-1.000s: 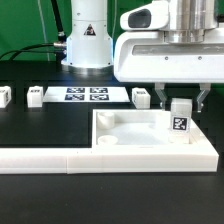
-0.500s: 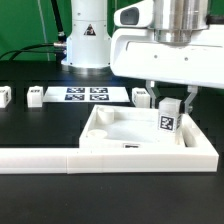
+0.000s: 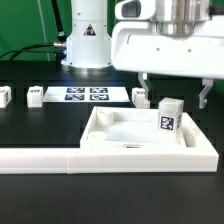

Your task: Assemble square table

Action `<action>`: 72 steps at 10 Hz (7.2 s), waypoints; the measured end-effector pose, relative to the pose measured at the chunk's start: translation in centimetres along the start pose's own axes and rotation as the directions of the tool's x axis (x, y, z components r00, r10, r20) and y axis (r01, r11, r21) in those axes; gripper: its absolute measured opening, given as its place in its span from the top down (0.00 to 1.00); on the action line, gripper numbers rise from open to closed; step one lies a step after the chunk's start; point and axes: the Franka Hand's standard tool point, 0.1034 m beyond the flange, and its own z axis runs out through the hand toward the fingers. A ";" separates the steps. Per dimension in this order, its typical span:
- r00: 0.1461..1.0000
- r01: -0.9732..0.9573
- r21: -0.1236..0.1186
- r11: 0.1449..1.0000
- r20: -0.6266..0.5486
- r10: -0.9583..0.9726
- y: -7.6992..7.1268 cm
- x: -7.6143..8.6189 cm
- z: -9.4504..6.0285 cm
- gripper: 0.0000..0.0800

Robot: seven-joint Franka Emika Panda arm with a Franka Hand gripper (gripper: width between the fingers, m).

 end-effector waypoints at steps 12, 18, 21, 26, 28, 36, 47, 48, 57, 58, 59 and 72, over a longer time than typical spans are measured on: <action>0.941 0.336 0.007 0.942 0.031 -0.337 1.7 -0.5 -1.8 0.19; 0.863 0.493 0.019 0.870 0.116 -0.491 3.3 -1.4 -1.5 0.19; 0.863 0.492 0.019 0.870 0.118 -0.491 3.4 -1.4 -1.4 0.19; 0.867 0.488 0.019 0.873 0.110 -0.487 3.9 -3.9 -0.8 0.19; 0.865 0.491 0.023 0.871 0.102 -0.491 3.8 -6.7 -0.5 0.19; 0.858 0.503 0.020 0.864 0.111 -0.502 5.8 -10.6 0.7 0.19; 0.850 0.511 0.000 0.859 0.151 -0.506 10.0 -18.2 3.1 0.19; 0.848 0.514 0.000 0.858 0.155 -0.507 10.3 -18.7 3.2 0.19; 0.805 0.503 0.001 0.865 0.365 -0.468 11.7 -20.8 3.5 0.19; 0.787 0.497 0.000 0.868 0.421 -0.451 11.7 -20.7 3.6 0.19; 0.776 0.496 -0.001 0.868 0.450 -0.443 11.6 -20.6 3.8 0.19; 0.522 0.488 -0.030 0.873 0.811 -0.264 13.0 -22.6 6.4 0.19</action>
Offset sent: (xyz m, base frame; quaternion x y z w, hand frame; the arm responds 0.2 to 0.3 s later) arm -0.0199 0.0006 0.0116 0.0361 -0.0853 -0.1297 0.9872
